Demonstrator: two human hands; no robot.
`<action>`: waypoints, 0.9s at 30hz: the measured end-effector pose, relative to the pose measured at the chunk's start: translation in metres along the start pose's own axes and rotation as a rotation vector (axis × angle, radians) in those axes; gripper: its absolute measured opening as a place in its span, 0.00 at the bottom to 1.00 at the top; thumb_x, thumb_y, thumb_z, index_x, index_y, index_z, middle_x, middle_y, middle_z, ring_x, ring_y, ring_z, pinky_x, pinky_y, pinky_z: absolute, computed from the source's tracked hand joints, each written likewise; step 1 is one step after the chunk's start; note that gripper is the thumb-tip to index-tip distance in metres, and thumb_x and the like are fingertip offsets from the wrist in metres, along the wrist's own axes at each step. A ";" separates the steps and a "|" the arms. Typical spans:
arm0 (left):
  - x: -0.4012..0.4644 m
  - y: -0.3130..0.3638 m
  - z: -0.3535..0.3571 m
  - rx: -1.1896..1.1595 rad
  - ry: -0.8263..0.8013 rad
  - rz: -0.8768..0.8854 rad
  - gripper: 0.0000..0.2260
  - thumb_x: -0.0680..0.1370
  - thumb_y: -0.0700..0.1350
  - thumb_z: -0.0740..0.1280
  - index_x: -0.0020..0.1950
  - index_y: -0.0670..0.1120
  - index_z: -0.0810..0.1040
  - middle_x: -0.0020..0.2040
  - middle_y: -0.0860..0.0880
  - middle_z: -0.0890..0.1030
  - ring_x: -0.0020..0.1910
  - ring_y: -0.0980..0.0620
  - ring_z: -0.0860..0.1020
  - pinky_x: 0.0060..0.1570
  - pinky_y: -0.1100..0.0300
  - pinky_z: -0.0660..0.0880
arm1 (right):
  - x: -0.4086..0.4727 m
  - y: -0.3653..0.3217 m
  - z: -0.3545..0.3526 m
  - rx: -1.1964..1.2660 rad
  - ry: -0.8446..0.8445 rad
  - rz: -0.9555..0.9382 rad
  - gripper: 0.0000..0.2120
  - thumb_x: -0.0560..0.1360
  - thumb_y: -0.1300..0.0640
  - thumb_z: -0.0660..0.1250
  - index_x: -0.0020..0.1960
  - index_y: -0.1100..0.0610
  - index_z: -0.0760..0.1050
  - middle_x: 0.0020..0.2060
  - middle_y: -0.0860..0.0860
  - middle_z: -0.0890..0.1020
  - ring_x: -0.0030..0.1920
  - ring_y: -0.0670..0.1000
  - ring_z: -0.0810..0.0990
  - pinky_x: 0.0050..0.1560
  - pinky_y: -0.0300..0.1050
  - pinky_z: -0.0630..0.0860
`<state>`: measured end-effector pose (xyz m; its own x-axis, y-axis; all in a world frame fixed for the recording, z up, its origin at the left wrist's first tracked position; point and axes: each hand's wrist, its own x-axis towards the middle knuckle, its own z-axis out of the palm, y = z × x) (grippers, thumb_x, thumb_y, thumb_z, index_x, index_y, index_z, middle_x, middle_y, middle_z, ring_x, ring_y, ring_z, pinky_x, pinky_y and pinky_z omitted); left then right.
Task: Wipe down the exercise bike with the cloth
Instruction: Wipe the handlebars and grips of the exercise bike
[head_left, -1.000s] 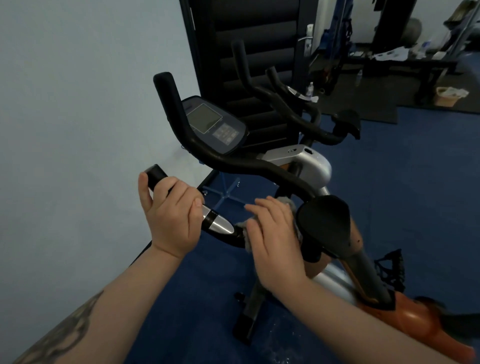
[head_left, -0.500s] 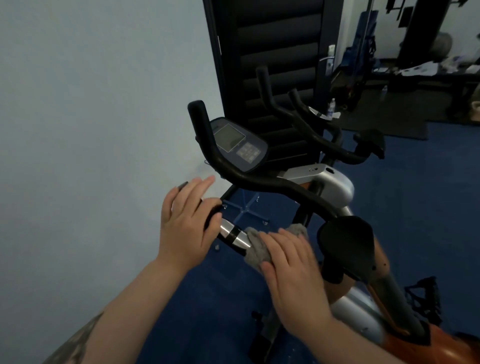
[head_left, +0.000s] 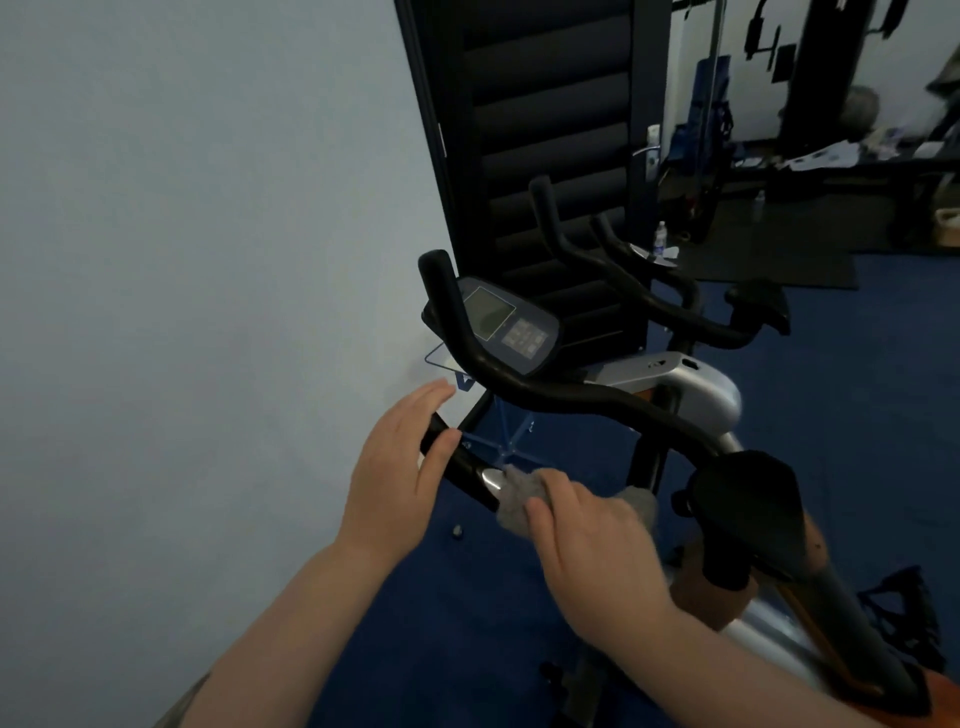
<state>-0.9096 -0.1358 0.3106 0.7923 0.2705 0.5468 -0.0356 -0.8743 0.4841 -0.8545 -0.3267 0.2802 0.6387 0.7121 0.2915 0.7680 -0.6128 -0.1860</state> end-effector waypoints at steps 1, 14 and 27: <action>0.000 0.001 0.000 -0.033 -0.003 -0.004 0.18 0.82 0.52 0.56 0.72 0.50 0.69 0.70 0.54 0.72 0.70 0.59 0.68 0.70 0.61 0.65 | 0.006 -0.008 -0.002 -0.061 0.005 -0.001 0.10 0.70 0.55 0.74 0.49 0.56 0.77 0.43 0.52 0.78 0.32 0.51 0.76 0.26 0.46 0.67; 0.002 -0.008 0.000 -0.204 0.004 -0.023 0.18 0.82 0.47 0.53 0.70 0.49 0.71 0.68 0.54 0.74 0.68 0.61 0.70 0.68 0.65 0.65 | 0.023 -0.026 0.006 0.221 0.111 0.163 0.09 0.81 0.49 0.58 0.59 0.49 0.70 0.44 0.44 0.77 0.38 0.48 0.79 0.30 0.43 0.69; 0.001 -0.002 0.010 -0.266 0.172 -0.009 0.15 0.83 0.42 0.53 0.66 0.49 0.74 0.63 0.55 0.76 0.66 0.62 0.71 0.64 0.71 0.65 | -0.005 -0.003 0.015 0.203 0.168 0.024 0.25 0.80 0.46 0.46 0.70 0.54 0.69 0.46 0.47 0.78 0.41 0.49 0.78 0.38 0.42 0.72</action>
<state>-0.9029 -0.1381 0.3030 0.6797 0.3622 0.6379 -0.2051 -0.7411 0.6393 -0.8596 -0.3233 0.2650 0.6532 0.6210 0.4333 0.7572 -0.5354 -0.3743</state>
